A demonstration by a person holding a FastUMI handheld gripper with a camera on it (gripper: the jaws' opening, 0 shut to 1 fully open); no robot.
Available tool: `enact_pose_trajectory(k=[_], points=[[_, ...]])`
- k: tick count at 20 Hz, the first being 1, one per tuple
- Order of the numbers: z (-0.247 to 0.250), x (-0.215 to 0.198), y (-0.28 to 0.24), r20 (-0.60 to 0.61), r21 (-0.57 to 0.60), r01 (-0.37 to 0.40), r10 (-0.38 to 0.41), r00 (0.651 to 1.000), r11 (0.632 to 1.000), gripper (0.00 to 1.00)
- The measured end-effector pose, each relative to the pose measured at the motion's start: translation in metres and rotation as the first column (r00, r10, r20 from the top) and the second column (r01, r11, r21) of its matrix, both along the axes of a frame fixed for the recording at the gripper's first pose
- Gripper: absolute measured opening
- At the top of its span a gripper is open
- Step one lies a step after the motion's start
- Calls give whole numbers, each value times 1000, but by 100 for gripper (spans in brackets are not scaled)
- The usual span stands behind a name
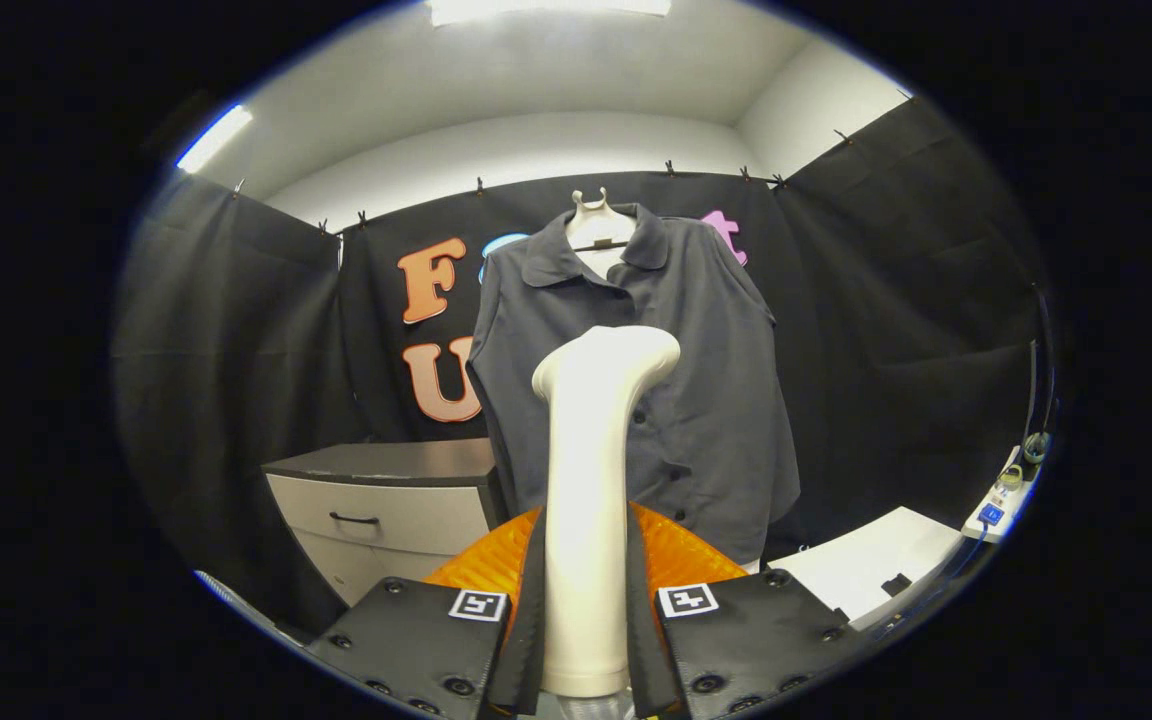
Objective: Iron the clothes twice with a garment steamer, once on the left side and once on the right side.
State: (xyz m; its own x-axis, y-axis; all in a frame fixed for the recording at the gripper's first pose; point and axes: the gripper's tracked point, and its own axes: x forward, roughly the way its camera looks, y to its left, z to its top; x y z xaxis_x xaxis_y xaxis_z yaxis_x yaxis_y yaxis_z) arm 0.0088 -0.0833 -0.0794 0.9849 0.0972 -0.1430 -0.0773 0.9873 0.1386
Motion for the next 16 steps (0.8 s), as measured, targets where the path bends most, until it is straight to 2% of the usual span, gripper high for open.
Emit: enact_pose_trajectory(k=[16], points=[[78,-10,26,173,-66,-32,43,984,997,41]])
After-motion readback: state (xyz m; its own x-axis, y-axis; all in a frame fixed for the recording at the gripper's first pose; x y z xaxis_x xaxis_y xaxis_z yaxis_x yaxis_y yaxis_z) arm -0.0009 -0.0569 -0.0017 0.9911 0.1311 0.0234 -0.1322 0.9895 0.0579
